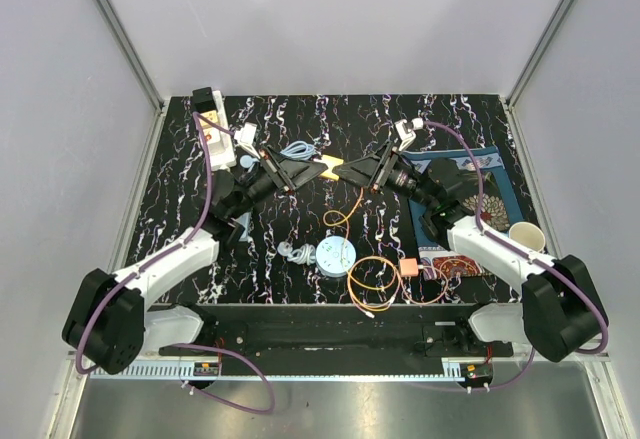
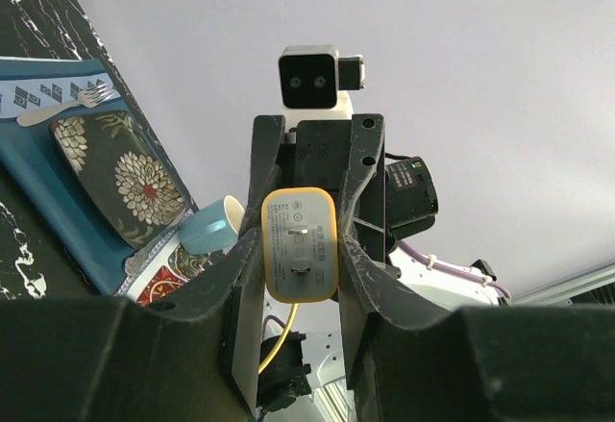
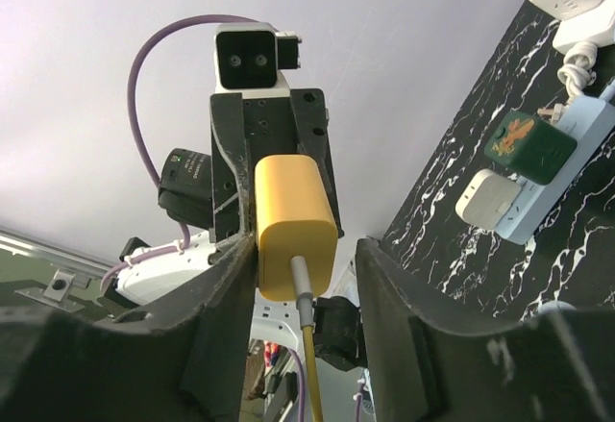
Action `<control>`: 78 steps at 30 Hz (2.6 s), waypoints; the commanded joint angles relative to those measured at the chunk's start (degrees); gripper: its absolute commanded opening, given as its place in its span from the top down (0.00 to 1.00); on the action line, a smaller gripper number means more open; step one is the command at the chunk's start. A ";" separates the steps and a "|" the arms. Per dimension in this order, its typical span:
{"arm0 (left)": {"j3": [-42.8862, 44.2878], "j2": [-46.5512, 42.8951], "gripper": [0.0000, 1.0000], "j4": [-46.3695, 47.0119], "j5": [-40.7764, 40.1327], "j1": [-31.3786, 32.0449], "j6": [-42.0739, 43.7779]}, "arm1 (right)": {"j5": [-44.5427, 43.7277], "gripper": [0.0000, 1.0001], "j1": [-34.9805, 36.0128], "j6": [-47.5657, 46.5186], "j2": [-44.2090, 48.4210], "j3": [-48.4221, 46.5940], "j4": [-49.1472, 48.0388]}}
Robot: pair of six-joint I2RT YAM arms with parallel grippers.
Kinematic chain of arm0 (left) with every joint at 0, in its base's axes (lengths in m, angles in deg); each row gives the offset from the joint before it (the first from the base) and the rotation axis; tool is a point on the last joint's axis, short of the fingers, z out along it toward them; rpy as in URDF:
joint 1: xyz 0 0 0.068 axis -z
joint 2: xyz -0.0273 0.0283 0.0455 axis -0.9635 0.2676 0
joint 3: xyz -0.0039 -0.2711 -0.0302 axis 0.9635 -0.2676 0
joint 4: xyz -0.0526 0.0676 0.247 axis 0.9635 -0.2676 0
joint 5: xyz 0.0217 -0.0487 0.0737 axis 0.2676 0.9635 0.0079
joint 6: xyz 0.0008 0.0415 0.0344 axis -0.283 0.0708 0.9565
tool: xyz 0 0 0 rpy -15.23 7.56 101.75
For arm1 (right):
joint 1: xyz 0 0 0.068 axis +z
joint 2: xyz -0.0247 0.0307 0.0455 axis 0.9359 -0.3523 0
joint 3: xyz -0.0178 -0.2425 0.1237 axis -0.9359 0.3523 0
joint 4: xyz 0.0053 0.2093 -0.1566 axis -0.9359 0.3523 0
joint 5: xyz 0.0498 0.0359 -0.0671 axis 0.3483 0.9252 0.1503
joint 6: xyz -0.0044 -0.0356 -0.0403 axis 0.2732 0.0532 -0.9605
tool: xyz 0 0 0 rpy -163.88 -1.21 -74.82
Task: Insert the plug
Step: Insert the plug into the socket.
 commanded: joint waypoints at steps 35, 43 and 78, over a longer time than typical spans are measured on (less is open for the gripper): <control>5.85 -20.53 0.01 -61.69 -13.10 -5.98 54.52 | -28.70 1.00 -0.37 -63.81 -0.94 -39.39 98.04; 3.22 -20.52 0.01 -62.39 -12.83 -5.90 53.38 | -29.47 1.00 9.83 -70.76 -12.19 -39.83 99.80; -5.13 -28.00 0.01 -60.98 -16.26 -2.73 48.45 | -33.69 1.00 18.97 -66.63 -28.28 -38.59 93.47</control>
